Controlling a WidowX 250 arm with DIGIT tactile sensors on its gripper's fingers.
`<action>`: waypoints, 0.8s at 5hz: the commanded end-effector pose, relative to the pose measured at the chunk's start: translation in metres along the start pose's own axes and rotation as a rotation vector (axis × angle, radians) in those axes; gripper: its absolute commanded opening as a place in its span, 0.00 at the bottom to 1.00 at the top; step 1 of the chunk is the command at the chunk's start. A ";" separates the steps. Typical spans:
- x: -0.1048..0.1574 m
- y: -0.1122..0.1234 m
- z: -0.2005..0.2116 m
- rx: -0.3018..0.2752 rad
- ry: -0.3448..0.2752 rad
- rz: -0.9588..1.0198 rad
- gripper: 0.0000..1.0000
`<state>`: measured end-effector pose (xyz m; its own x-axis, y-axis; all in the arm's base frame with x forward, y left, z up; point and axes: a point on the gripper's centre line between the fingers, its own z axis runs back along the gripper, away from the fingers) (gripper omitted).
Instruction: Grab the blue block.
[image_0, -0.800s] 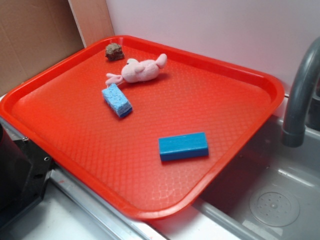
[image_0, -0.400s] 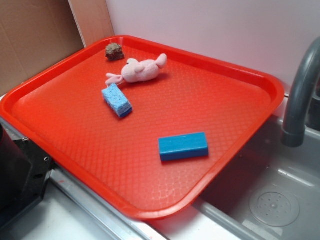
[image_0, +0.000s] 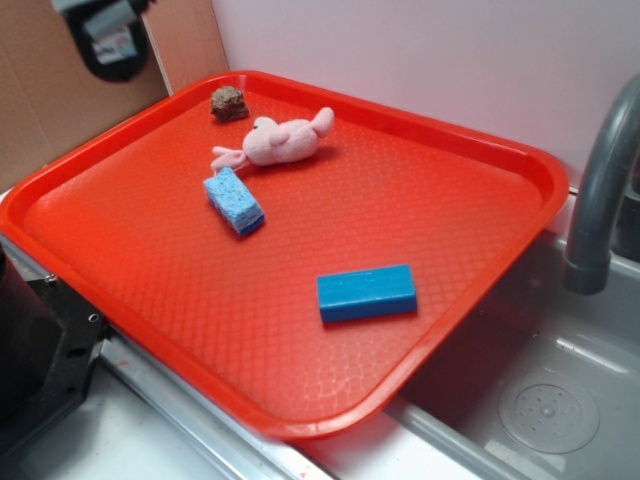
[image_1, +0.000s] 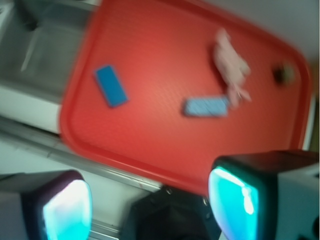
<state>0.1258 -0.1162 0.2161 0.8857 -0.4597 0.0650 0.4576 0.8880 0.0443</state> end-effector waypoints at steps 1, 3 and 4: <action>0.000 -0.003 0.010 -0.005 -0.042 0.004 1.00; 0.029 0.011 -0.043 -0.108 -0.153 -0.124 1.00; 0.052 0.009 -0.093 -0.058 -0.145 -0.135 1.00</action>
<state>0.1849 -0.1296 0.1173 0.8066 -0.5681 0.1634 0.5764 0.8171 -0.0042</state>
